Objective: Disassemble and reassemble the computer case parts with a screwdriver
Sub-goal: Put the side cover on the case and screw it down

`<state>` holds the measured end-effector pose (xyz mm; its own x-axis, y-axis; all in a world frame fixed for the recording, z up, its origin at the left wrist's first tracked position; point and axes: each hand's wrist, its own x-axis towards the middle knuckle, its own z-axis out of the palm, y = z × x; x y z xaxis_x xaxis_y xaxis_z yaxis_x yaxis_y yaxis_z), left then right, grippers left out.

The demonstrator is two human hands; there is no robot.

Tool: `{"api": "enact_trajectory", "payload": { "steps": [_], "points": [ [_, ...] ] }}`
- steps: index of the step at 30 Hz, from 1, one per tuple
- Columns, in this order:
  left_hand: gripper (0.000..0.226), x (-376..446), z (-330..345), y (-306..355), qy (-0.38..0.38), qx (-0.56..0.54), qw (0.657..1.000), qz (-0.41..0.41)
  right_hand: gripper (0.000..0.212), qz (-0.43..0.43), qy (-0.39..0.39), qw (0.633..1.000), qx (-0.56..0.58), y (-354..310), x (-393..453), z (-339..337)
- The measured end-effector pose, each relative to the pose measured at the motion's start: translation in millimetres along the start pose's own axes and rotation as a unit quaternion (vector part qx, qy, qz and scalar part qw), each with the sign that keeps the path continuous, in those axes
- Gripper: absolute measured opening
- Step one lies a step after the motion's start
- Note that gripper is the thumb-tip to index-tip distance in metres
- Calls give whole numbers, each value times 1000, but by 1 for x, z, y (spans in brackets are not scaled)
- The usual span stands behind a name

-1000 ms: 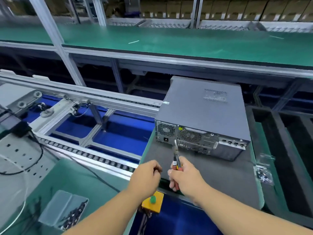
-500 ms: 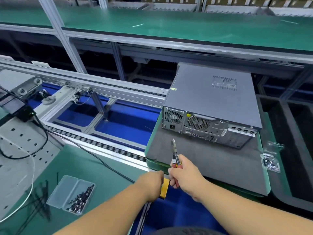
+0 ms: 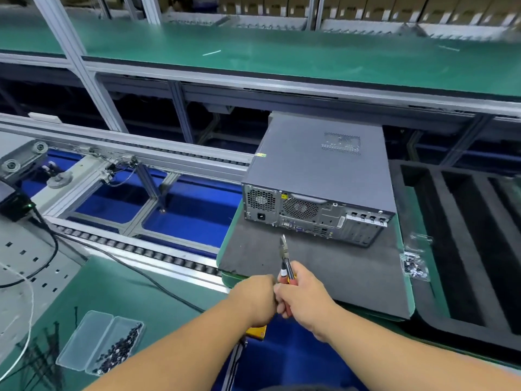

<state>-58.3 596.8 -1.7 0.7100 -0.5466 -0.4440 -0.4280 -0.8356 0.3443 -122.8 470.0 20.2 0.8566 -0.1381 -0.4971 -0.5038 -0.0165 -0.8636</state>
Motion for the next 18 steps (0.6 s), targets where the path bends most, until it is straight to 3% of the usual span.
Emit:
{"api": "enact_trajectory", "payload": {
  "steps": [6, 11, 15, 18],
  "points": [
    [12, 27, -30, 60, 123, -98, 986, 58, 23, -42, 120, 990, 62, -18, -7, -51],
    [25, 63, -44, 116, 145, -157, 967, 138, 45, -58, 236, 966, 83, -37, -10, -110],
    [58, 97, -41, 140, 144, -107, 968, 173, 19, -82, 293, 948, 89, -53, -5, -145],
    [76, 121, -39, 143, 143, -39, 971, 189, 12, -88, 316, 941, 85, -57, 1, -160]
  ]
}}
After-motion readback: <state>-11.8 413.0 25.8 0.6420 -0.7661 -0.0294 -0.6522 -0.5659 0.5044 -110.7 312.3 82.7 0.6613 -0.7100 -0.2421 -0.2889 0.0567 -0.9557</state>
